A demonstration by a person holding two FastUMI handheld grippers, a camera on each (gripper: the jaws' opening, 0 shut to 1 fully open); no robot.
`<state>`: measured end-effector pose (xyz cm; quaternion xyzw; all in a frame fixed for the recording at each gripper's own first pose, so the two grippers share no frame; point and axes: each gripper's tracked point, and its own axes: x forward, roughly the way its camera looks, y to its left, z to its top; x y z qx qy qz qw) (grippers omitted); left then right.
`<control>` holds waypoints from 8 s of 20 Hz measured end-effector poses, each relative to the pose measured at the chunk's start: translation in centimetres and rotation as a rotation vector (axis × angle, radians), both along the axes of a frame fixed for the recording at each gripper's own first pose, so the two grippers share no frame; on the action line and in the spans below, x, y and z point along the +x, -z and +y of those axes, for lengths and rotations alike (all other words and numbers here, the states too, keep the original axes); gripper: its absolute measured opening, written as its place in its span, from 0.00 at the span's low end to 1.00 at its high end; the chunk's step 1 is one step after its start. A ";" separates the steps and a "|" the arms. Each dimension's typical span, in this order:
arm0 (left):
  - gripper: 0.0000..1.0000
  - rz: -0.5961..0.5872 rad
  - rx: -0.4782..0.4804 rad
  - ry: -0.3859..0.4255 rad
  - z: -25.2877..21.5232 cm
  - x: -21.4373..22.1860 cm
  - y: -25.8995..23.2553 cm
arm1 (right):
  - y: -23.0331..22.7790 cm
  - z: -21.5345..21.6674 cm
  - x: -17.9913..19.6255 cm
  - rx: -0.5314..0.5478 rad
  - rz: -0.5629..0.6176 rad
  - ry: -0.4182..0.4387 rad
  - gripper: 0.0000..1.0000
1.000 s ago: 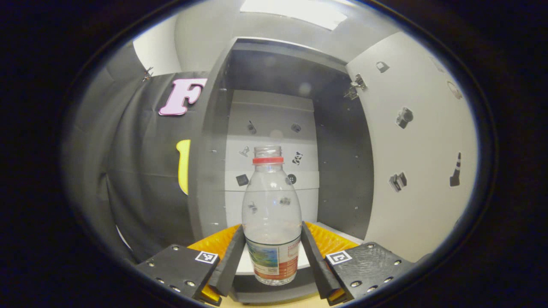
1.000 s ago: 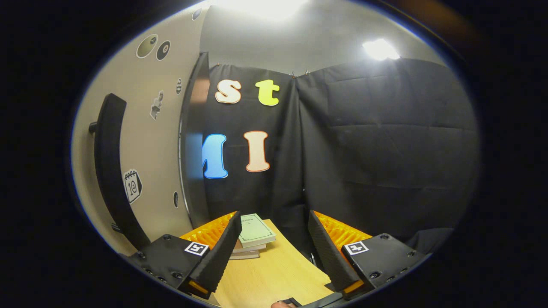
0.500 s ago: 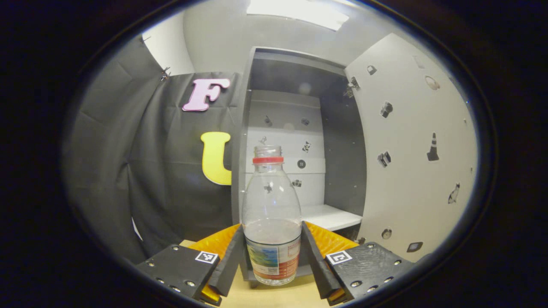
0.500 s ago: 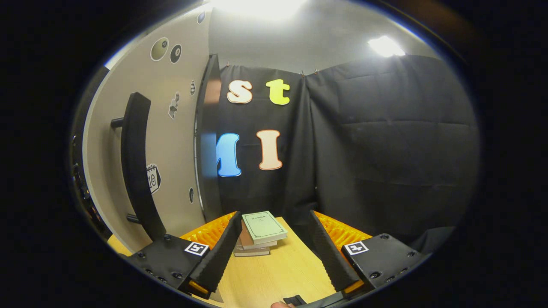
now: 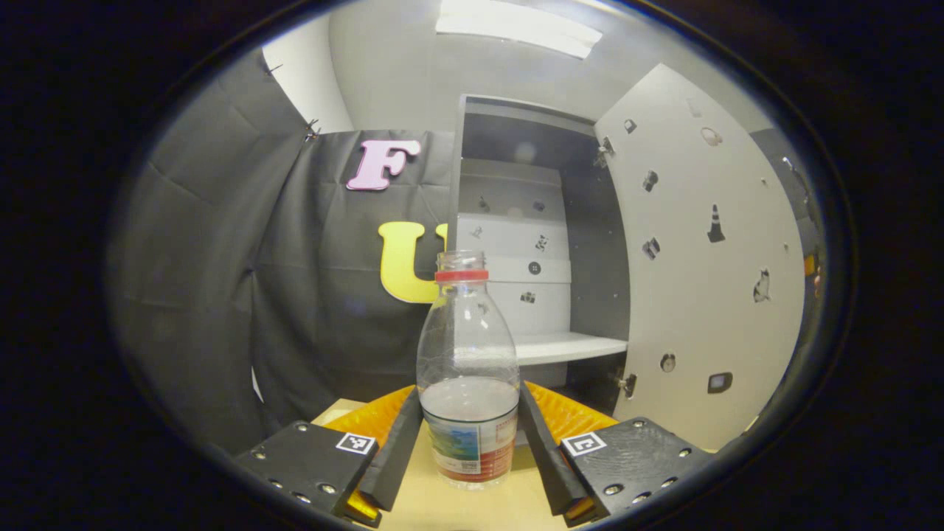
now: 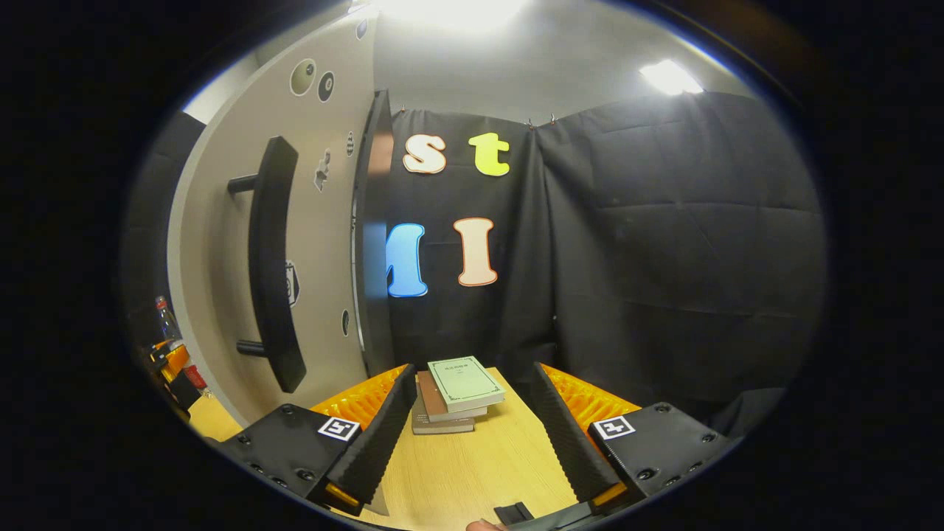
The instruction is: Open the cabinet door with the right hand, grasp the bottle in the cabinet with the left hand and place it on the coaster, then close the cabinet door with the right hand.
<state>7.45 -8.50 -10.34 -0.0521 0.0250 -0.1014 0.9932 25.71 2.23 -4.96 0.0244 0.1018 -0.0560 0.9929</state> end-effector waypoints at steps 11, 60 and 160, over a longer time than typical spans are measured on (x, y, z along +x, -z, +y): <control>0.74 0.112 0.002 -0.034 0.3 -6.2 11.0 | 1.8 -0.6 -1.8 -0.034 0.031 0.007 0.99; 0.79 0.127 0.119 -0.178 1.4 -10.0 4.0 | -1.2 0.1 -1.2 0.080 0.001 -0.070 0.98; 0.76 0.008 0.145 -0.255 -1.3 -7.5 -8.9 | -3.0 4.4 -7.3 0.032 -0.202 -0.291 0.96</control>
